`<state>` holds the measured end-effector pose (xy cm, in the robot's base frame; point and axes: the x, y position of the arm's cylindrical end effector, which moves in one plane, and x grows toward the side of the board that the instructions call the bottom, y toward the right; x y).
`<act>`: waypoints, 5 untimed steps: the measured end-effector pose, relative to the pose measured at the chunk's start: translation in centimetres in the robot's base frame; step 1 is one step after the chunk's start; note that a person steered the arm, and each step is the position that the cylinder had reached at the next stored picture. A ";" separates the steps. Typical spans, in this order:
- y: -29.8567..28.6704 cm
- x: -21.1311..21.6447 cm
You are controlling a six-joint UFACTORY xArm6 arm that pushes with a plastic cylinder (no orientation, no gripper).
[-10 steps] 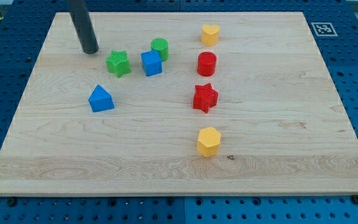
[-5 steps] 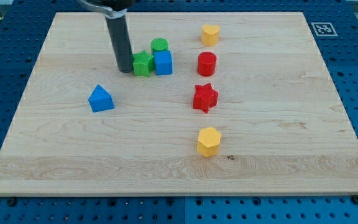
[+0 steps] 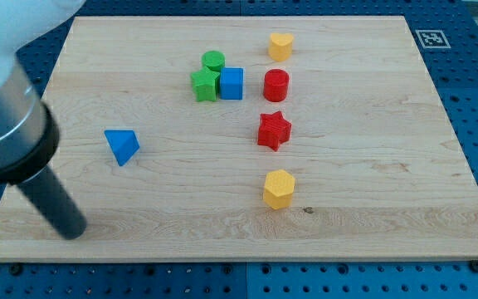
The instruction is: Push the green star into the blue cube
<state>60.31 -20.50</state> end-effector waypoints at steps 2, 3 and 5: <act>-1.8 -0.8; -2.2 -3.6; -0.6 -4.1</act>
